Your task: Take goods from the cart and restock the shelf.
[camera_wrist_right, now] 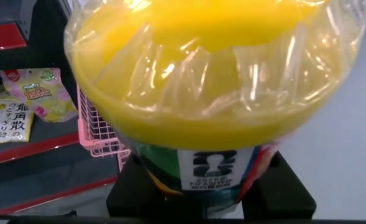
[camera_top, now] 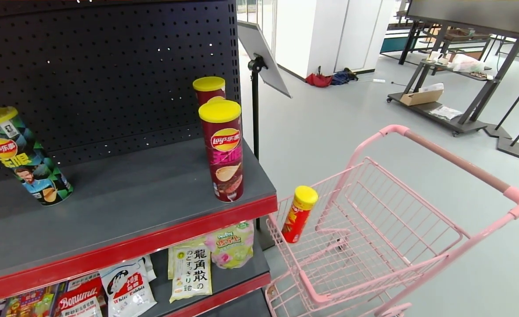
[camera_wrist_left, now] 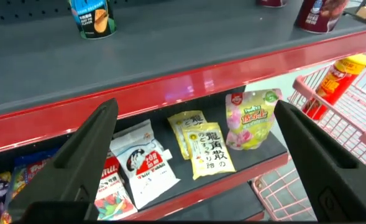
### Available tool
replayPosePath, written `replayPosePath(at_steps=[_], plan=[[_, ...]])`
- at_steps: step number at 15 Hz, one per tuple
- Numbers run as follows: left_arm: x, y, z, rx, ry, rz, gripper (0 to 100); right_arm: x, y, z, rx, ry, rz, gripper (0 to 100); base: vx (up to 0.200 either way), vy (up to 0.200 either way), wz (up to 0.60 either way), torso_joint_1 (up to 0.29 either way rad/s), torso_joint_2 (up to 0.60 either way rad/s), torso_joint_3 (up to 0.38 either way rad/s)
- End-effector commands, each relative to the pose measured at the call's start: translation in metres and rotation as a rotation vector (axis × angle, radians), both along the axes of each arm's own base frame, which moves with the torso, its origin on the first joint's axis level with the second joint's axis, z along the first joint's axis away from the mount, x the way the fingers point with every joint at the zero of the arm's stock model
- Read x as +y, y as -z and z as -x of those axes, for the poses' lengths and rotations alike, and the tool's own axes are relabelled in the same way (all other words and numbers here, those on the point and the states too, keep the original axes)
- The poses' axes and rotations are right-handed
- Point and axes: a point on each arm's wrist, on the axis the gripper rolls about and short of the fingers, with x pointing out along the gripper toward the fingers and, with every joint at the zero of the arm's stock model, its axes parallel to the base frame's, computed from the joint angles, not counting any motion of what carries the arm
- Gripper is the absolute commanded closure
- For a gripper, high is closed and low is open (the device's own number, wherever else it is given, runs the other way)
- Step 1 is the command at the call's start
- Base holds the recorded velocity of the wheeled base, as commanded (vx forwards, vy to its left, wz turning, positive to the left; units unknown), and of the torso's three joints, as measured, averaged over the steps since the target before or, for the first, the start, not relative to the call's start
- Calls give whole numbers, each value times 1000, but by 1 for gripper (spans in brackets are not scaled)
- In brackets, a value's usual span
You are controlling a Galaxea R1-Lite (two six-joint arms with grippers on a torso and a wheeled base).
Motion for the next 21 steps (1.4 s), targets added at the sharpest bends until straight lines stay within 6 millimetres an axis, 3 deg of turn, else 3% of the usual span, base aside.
replayPosePath(at_steps=[1, 7, 11, 18, 21], plan=[[0, 0, 0, 1, -1, 0, 0, 0, 0, -2, 10, 1, 1, 100, 0, 0, 600, 17, -32, -17], [0, 0, 0, 1, -1, 2, 0, 0, 5, -1, 19, -3, 3, 100, 0, 0, 600, 10, -1, -4], [0, 0, 0, 1, -1, 0, 0, 0, 13, 8, -18, -9, 22, 100, 0, 0, 0, 0, 0, 0], [0, 0, 0, 1, -1, 0, 0, -1, 34, 20, -56, -29, 21, 100, 0, 200, 0, 3, 3, 2], [0, 0, 0, 1, -1, 0, 0, -1, 32, 20, -61, -54, 16, 100, 0, 200, 0, -2, -2, 2]])
